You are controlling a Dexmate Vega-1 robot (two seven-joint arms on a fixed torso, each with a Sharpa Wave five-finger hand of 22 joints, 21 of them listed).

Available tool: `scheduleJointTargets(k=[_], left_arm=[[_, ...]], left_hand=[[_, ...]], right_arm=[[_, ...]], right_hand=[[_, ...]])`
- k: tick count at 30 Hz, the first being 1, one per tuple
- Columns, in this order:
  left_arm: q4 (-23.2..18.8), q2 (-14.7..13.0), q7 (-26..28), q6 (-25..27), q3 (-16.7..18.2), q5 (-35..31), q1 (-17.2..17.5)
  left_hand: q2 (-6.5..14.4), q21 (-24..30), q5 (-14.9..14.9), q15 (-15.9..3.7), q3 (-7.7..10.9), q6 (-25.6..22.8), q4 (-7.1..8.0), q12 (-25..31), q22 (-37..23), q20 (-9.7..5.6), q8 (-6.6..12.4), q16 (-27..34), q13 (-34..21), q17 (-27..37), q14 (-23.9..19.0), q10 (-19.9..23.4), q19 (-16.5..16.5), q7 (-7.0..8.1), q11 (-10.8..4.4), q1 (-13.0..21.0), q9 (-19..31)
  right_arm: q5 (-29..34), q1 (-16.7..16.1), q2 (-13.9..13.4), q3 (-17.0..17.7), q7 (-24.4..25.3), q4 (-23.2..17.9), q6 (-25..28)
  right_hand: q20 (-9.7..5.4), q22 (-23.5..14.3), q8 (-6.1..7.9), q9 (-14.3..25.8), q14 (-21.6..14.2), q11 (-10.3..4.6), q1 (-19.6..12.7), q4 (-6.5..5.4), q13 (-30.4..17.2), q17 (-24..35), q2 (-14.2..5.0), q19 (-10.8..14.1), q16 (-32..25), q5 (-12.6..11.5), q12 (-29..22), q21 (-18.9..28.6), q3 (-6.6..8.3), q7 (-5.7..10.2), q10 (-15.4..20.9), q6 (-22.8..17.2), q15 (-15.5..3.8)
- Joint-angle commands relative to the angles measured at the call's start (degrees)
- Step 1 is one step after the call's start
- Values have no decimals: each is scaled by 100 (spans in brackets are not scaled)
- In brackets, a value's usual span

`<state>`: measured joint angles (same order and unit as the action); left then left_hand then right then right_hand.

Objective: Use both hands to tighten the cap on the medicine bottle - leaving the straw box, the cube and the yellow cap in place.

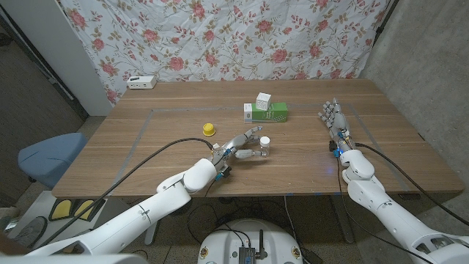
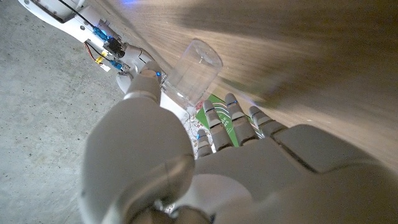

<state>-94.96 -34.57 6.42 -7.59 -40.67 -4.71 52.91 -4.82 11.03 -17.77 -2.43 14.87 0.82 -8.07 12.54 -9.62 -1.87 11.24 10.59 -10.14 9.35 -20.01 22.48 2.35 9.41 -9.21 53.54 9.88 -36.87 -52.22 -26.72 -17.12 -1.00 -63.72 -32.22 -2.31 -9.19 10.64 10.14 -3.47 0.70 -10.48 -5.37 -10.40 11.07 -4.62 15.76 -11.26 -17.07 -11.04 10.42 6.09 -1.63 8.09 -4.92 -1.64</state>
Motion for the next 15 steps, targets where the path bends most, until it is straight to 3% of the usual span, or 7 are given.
scheduleJointTargets(k=[1,15], left_arm=[[179,76,-38,-83,-58,-15,-103],[313,176,-16,-166,-99,-38,-193]], left_hand=[[43,25,51,-964,-24,-103,-5,20,-3,-72,33,4,5,6,-126,153,98,11,-13,91,11],[169,34,132,-976,-54,-297,-3,30,-2,-124,16,25,5,14,-431,488,292,-110,13,240,12]], right_arm=[[-1,-21,25,19,44,17,-46],[-15,14,63,32,26,119,-107]], right_hand=[[-353,-29,24,10,-19,-32,-4,5,-7,7,-3,14,-12,-32,9,25,-21,24,7,-12,-38],[-342,-30,23,10,-18,-39,-4,10,-8,8,-8,17,-9,-40,12,25,-27,36,8,-14,-37]])
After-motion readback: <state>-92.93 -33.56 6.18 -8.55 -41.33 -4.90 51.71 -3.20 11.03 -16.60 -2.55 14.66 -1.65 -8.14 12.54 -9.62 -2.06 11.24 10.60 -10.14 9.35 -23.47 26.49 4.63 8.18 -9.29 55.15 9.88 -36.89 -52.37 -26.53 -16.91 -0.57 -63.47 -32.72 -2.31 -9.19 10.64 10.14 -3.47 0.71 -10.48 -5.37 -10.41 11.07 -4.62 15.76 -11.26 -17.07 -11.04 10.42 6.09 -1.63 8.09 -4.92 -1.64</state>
